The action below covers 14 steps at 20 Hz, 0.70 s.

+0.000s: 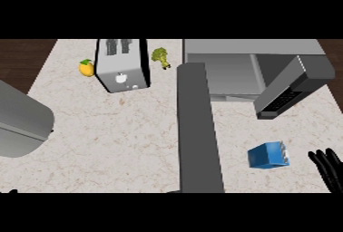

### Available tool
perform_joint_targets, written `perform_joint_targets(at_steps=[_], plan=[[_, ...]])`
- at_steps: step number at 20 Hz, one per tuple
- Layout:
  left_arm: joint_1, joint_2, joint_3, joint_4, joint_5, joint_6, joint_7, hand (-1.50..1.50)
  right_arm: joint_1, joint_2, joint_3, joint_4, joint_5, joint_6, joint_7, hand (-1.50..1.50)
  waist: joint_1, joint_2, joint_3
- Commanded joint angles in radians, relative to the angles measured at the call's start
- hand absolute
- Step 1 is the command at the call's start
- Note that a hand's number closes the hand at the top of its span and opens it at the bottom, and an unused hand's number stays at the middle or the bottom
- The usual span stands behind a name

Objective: Pick up the milk, place it into the microwave and close the microwave

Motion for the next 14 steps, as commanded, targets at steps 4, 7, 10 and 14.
perform_joint_targets(at_steps=[4, 7, 10, 14], plan=[[0.104, 0.008, 0.029, -0.029, 0.035, -0.052, -0.053, -1.5, -0.117, -0.008, -0.001, 0.223, 0.166, -0.026, -0.135, -1.5, 0.007, 0.001, 0.001], [0.085, 0.017, 0.086, 0.019, 0.064, -0.085, -0.087, -1.5, -0.154, 0.029, 0.049, 0.229, 0.212, -0.067, -0.081, -1.5, 0.002, 0.002, 0.0], [0.096, -0.004, 0.077, -0.003, 0.044, -0.088, -0.1, -1.5, -0.183, 0.009, 0.01, 0.309, 0.238, -0.086, -0.143, -1.5, 0.001, 0.002, 0.001], [0.048, 0.002, 0.097, 0.068, 0.041, -0.109, -0.103, -1.5, -0.272, 0.019, -0.016, 0.427, 0.279, -0.152, -0.157, -1.5, -0.002, 0.003, 0.0]])
